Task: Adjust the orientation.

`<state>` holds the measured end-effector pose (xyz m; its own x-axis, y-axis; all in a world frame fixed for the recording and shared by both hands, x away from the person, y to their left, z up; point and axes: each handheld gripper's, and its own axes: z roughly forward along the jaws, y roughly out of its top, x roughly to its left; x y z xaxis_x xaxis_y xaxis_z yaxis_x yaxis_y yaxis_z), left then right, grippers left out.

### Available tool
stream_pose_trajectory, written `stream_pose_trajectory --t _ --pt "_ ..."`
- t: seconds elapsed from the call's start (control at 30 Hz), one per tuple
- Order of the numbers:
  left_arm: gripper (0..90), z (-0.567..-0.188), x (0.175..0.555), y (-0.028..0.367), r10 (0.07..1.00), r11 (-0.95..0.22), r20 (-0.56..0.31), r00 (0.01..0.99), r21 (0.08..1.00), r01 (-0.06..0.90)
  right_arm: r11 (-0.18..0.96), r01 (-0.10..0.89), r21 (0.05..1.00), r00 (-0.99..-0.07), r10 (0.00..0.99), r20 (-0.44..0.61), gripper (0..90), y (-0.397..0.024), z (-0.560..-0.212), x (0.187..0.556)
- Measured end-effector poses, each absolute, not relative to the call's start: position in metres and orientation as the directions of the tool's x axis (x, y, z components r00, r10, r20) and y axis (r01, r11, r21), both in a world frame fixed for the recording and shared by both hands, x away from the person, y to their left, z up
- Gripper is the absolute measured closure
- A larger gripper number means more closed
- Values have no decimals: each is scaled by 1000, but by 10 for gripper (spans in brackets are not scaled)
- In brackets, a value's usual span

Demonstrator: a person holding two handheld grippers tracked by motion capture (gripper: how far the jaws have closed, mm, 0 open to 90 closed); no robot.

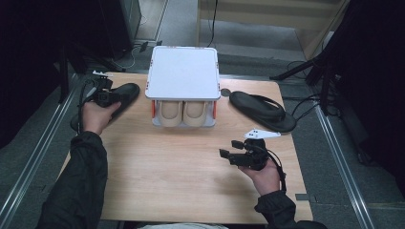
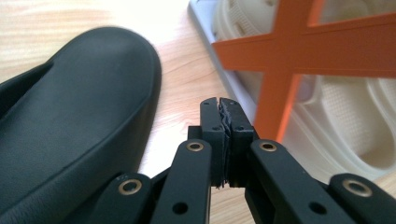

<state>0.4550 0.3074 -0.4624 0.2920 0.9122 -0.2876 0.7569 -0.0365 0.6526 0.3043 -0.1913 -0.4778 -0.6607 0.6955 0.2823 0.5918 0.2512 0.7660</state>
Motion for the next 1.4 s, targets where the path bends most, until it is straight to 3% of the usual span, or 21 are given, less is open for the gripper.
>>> stream_pose_trajectory --t 0.8,1.4 --pt "898 -495 496 326 963 19 -226 146 598 801 218 620 753 -615 731 295 335 -205 -481 292" --pt "897 -492 467 309 953 -89 -189 235 569 817 222 618 754 -626 720 301 336 -203 -480 299"
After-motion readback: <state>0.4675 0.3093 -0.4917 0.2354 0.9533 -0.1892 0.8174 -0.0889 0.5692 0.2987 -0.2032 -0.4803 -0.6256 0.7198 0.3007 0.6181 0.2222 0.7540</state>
